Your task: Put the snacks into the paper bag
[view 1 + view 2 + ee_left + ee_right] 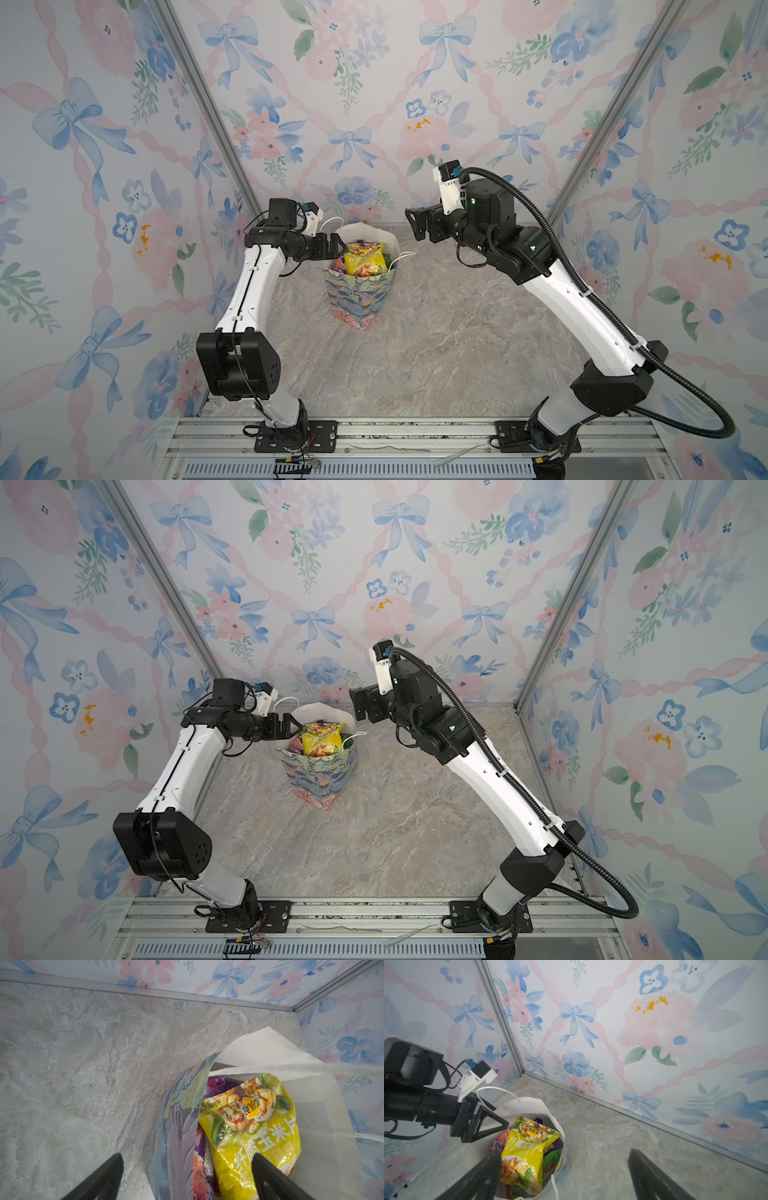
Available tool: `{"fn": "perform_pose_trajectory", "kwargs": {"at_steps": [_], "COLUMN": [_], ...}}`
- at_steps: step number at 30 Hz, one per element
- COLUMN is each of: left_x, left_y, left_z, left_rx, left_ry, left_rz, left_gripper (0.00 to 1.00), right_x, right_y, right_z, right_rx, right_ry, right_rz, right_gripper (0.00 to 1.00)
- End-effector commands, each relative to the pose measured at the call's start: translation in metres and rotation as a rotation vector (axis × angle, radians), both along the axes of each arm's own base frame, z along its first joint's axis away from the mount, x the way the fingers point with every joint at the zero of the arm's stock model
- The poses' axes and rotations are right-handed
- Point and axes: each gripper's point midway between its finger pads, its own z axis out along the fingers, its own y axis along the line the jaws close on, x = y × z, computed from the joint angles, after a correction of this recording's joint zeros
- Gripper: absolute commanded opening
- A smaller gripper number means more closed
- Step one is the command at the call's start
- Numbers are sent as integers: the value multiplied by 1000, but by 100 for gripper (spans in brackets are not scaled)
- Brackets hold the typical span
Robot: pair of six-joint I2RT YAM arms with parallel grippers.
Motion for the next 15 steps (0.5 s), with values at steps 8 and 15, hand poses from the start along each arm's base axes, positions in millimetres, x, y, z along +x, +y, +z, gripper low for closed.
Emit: {"fn": "perform_pose_trajectory", "kwargs": {"at_steps": [8,15], "left_x": [-22,-41], "left_y": [0,2], "left_z": [51,84], "left_rx": [8,18], "left_ry": [-165,-334], "left_rz": [9,26], "left_gripper": [98,98], "right_x": [2,-1], "right_y": [-84,-113], "right_z": [-3,-19], "right_rx": [142,147], "right_ry": [-5,9], "right_rz": [-137,-184], "right_gripper": [97,97]}}
